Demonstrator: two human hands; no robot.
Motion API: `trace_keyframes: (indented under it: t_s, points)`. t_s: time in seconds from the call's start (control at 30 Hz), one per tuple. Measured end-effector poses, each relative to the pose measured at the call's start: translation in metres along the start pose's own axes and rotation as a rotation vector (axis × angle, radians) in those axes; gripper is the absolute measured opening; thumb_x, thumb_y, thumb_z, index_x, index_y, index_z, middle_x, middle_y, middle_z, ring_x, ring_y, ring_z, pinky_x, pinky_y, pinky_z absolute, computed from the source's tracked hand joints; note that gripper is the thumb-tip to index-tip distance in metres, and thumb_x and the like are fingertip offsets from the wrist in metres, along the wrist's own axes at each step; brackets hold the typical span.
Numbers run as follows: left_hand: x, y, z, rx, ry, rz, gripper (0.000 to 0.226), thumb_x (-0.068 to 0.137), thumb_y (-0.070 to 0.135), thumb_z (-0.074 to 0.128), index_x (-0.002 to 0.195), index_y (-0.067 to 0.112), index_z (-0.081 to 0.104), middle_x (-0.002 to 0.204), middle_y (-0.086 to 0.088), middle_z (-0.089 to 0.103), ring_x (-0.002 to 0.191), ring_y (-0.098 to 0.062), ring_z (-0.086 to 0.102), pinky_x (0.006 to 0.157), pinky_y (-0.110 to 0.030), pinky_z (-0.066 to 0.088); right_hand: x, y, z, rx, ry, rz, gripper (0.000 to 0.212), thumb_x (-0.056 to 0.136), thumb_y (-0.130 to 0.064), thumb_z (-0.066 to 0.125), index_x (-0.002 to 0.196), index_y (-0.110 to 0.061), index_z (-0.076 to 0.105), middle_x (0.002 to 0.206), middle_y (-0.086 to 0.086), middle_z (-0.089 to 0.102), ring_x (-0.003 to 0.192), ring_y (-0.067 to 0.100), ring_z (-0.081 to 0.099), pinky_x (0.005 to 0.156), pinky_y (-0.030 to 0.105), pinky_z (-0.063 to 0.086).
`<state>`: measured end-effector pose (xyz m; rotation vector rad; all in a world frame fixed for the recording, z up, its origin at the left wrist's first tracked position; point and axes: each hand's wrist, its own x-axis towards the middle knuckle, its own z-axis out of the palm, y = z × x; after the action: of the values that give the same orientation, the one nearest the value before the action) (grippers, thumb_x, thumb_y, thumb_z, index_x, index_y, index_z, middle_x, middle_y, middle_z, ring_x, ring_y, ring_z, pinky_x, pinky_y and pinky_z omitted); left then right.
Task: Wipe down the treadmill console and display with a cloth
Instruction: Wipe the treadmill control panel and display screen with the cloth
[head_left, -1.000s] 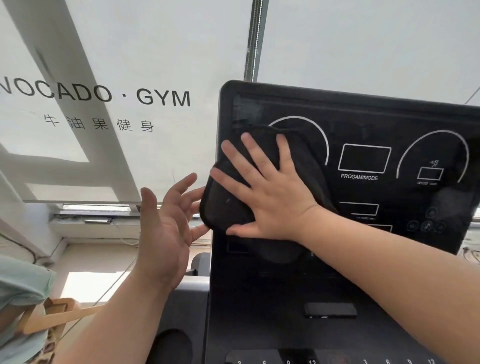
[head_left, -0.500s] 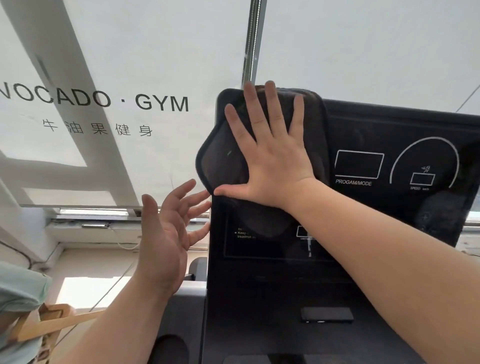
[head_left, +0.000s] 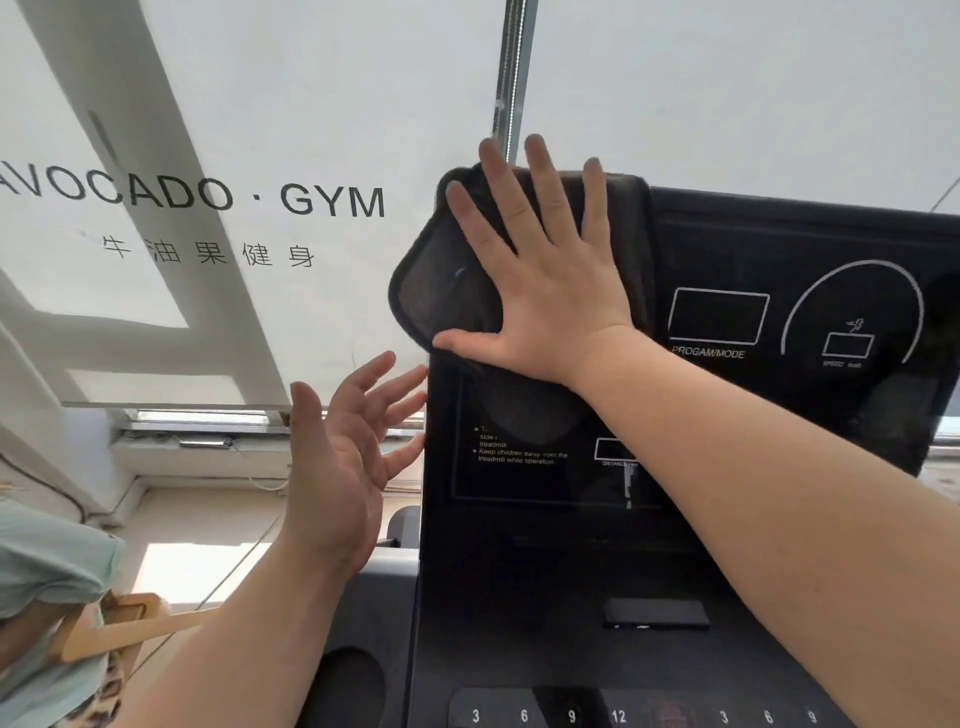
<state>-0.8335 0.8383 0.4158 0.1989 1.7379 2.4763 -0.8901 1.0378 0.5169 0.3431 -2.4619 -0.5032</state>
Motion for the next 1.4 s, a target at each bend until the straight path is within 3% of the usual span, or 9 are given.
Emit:
trace_keyframes:
  t_s: [0.27, 0.47, 0.6, 0.67, 0.8, 0.9, 1.0, 1.17, 1.4]
  points:
    - [-0.018, -0.021, 0.009, 0.142, 0.106, 0.140, 0.081, 0.079, 0.090, 0.034, 0.131, 0.033, 0.058, 0.140, 0.005, 0.061, 0.127, -0.016, 0.057, 0.101, -0.046, 0.049, -0.127, -0.072, 0.056, 0.119, -0.069, -0.091, 0.112, 0.079, -0.089, 0.047, 0.165, -0.027, 0.009, 0.172, 0.008, -0.010, 0.157, 0.038, -0.012, 0.119, 0.071, -0.004]
    - [-0.027, -0.037, 0.013, 0.389, 0.055, 0.227, 0.085, 0.089, 0.083, 0.025, 0.143, 0.025, 0.052, 0.142, 0.007, 0.058, 0.132, -0.012, 0.052, 0.106, -0.050, 0.046, -0.146, -0.024, 0.060, 0.087, 0.015, 0.027, 0.110, 0.077, -0.090, 0.049, 0.163, -0.029, 0.017, 0.171, 0.008, 0.007, 0.157, 0.042, 0.006, 0.119, 0.074, 0.002]
    - [-0.027, -0.042, 0.003, 0.449, -0.006, 0.245, 0.040, 0.112, 0.028, 0.026, 0.147, 0.030, 0.045, 0.148, 0.010, 0.052, 0.138, -0.012, 0.047, 0.110, -0.050, 0.044, -0.102, 0.024, 0.038, 0.098, 0.001, 0.346, 0.116, 0.077, -0.093, 0.042, 0.165, -0.025, 0.011, 0.172, 0.015, 0.001, 0.156, 0.048, -0.002, 0.116, 0.078, 0.000]
    - [-0.027, -0.042, 0.001, 0.486, -0.021, 0.241, 0.049, 0.111, 0.005, 0.025, 0.147, 0.032, 0.043, 0.149, 0.013, 0.050, 0.139, -0.009, 0.045, 0.112, -0.048, 0.044, -0.073, 0.031, 0.024, 0.127, 0.003, 0.461, 0.116, 0.079, -0.094, 0.035, 0.165, -0.023, 0.004, 0.172, 0.017, -0.002, 0.155, 0.049, -0.005, 0.116, 0.078, -0.001]
    - [-0.031, -0.038, 0.010, 0.434, 0.003, 0.192, 0.043, 0.111, 0.036, 0.021, 0.146, 0.034, 0.047, 0.146, 0.018, 0.052, 0.137, -0.002, 0.045, 0.113, -0.045, 0.042, -0.032, 0.009, 0.010, 0.164, 0.019, 0.506, 0.113, 0.082, -0.093, 0.030, 0.165, -0.022, 0.000, 0.172, 0.016, -0.004, 0.155, 0.049, -0.007, 0.117, 0.076, -0.003]
    - [-0.031, -0.029, 0.017, 0.344, 0.051, 0.121, 0.067, 0.094, 0.068, 0.021, 0.140, 0.034, 0.054, 0.141, 0.017, 0.057, 0.132, 0.001, 0.050, 0.108, -0.041, 0.044, -0.030, -0.015, 0.012, 0.138, 0.025, 0.346, 0.105, 0.087, -0.088, 0.028, 0.165, -0.023, 0.003, 0.173, 0.013, -0.003, 0.156, 0.046, -0.006, 0.117, 0.076, -0.002]
    - [-0.029, -0.030, 0.016, 0.472, 0.112, 0.198, 0.053, 0.103, 0.058, 0.023, 0.139, 0.034, 0.054, 0.138, 0.014, 0.058, 0.128, -0.005, 0.053, 0.107, -0.049, 0.046, -0.065, -0.029, 0.029, 0.114, 0.023, 0.118, 0.099, 0.089, -0.084, 0.035, 0.165, -0.027, 0.008, 0.173, 0.009, 0.000, 0.158, 0.042, -0.004, 0.119, 0.073, -0.001]
    - [-0.022, -0.029, 0.023, 0.794, 0.122, 0.418, 0.070, 0.101, 0.060, 0.021, 0.153, 0.017, 0.039, 0.153, 0.002, 0.045, 0.142, -0.017, 0.041, 0.116, -0.051, 0.034, -0.139, 0.001, 0.060, 0.058, 0.055, -0.032, 0.095, 0.085, -0.081, 0.049, 0.163, -0.032, 0.023, 0.172, 0.003, 0.013, 0.158, 0.037, 0.008, 0.121, 0.071, 0.004]
    - [-0.018, -0.023, 0.044, 0.831, 0.129, 0.446, 0.065, 0.100, 0.055, 0.019, 0.155, 0.023, 0.031, 0.125, 0.008, 0.048, 0.123, -0.001, 0.038, 0.110, -0.020, 0.025, -0.131, 0.105, 0.042, 0.139, -0.018, 0.535, 0.105, 0.083, -0.087, 0.035, 0.164, -0.030, -0.001, 0.173, 0.008, -0.009, 0.157, 0.041, -0.010, 0.120, 0.072, -0.002]
